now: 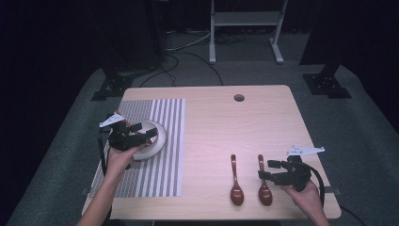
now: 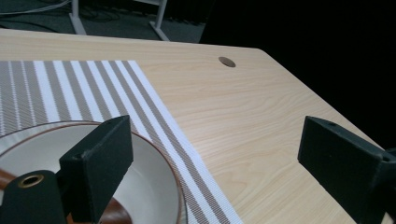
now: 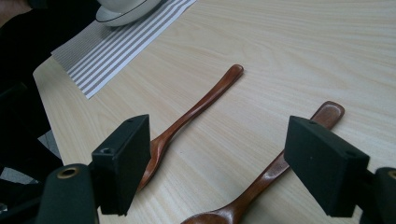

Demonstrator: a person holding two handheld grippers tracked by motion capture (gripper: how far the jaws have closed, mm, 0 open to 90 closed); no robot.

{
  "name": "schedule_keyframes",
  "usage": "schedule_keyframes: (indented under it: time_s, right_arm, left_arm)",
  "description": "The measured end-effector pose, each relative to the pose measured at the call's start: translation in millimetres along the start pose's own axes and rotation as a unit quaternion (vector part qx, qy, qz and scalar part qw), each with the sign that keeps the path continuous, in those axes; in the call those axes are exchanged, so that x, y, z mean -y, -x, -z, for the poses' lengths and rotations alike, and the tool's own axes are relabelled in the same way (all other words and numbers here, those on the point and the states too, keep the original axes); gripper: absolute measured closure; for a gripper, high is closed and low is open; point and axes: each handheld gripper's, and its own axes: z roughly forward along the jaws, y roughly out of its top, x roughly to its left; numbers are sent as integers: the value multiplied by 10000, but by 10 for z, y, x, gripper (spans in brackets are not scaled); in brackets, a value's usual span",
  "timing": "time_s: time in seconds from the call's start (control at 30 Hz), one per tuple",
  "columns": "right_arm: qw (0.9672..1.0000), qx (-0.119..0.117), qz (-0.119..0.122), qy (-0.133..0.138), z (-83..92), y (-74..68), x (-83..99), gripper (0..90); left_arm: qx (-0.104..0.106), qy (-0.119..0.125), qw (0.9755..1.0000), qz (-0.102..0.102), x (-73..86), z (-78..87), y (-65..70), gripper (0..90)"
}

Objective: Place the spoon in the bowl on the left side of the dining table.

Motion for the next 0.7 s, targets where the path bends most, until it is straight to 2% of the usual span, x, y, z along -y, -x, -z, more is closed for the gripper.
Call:
schedule_keyframes:
  time_s: [0.33, 0.7]
  right_arm:
    - [10000, -11, -5, -20, -4, 3, 6, 215]
    - [10000, -9, 2, -42, -7, -7, 11, 211]
  left_arm:
    - [131, -134, 9998, -22, 44, -150, 79, 93]
    - [391, -258, 9987, -176, 91, -321, 287, 93]
